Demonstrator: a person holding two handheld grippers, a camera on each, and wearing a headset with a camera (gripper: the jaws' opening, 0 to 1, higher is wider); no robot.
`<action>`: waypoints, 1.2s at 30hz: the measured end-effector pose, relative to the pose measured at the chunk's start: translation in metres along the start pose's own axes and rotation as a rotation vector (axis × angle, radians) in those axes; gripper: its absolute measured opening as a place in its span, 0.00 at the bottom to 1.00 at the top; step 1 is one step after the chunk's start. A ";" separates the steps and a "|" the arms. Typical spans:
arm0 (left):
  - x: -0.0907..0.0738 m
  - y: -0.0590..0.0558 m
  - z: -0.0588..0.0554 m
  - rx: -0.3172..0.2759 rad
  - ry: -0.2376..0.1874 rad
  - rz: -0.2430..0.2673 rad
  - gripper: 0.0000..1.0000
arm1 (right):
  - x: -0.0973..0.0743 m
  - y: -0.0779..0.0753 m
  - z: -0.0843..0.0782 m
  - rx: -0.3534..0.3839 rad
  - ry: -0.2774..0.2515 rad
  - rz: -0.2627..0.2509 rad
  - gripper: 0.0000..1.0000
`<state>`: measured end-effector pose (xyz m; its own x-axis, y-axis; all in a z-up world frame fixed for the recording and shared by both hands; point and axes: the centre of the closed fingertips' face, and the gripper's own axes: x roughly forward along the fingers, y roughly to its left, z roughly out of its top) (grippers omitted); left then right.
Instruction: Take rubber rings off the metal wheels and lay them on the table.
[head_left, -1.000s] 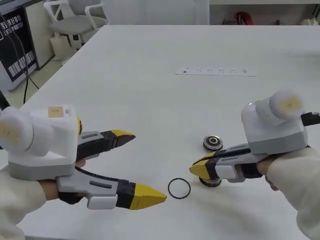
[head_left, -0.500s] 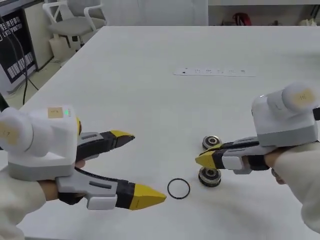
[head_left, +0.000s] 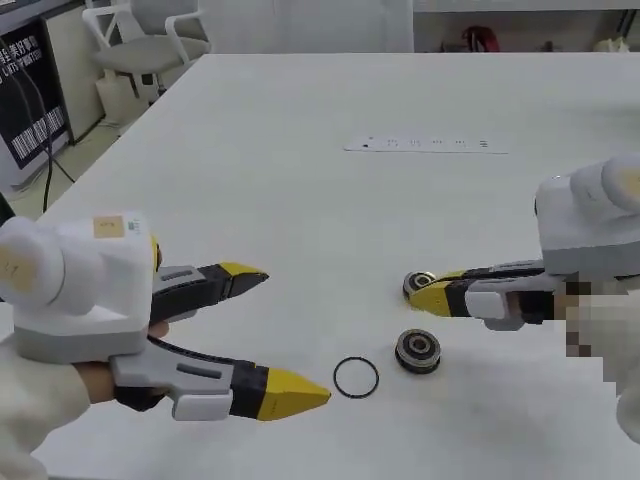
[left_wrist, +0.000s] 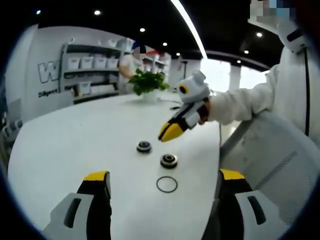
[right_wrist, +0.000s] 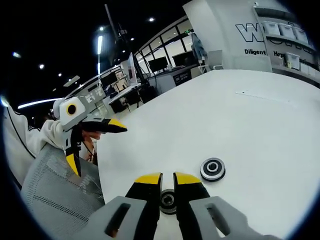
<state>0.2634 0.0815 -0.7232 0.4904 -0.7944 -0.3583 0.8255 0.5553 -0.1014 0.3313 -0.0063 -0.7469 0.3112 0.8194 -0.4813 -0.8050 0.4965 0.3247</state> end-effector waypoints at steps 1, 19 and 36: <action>0.000 0.000 0.000 0.000 0.000 0.000 0.90 | -0.001 -0.001 0.000 0.003 -0.003 -0.003 0.06; 0.000 -0.002 0.002 0.003 -0.005 -0.006 0.89 | -0.015 -0.024 -0.004 0.035 -0.008 -0.053 0.08; -0.001 0.000 0.005 0.003 -0.016 0.000 0.87 | -0.013 -0.028 -0.038 -0.026 0.129 -0.025 0.11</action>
<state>0.2646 0.0811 -0.7183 0.4943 -0.7985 -0.3436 0.8265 0.5542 -0.0987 0.3307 -0.0420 -0.7813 0.2652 0.7624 -0.5903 -0.8113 0.5072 0.2907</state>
